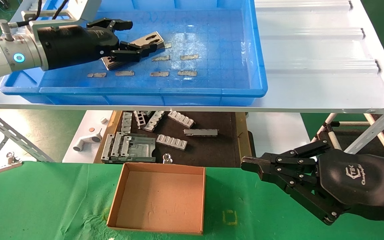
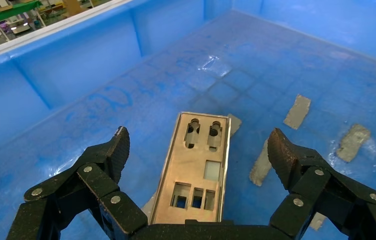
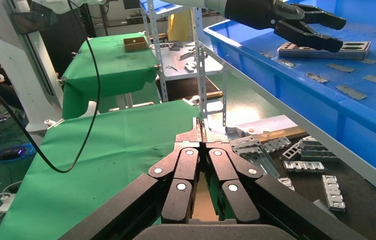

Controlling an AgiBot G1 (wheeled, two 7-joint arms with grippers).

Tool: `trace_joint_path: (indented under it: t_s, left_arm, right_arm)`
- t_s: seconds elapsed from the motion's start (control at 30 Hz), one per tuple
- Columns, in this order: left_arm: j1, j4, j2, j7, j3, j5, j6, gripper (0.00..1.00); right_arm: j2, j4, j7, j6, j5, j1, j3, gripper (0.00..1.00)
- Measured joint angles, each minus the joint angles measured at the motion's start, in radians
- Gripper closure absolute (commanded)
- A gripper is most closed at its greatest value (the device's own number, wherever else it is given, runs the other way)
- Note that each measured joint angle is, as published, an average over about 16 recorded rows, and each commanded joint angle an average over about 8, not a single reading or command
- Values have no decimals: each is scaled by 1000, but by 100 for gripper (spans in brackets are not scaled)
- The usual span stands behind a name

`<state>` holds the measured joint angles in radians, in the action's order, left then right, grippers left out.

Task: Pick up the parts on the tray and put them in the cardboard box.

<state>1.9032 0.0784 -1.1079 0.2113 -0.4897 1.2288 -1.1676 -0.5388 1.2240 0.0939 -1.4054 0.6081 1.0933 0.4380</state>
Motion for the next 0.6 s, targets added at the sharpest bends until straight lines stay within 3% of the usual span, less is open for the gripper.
trace_joint_path:
  t_s: [0.17, 0.3, 0.6]
  left_arm:
    - [10, -27, -11, 13, -2, 3, 16, 0]
    - [15, -43, -18, 19, -3, 5, 30, 11]
    - [22, -66, -30, 27, -6, 10, 71, 80]
  right_arm:
    - [0, 0, 0, 0, 0, 0, 0, 100]
    - [0, 0, 0, 0, 0, 0, 0, 100]
    - [0, 0, 0, 0, 0, 0, 0, 100]
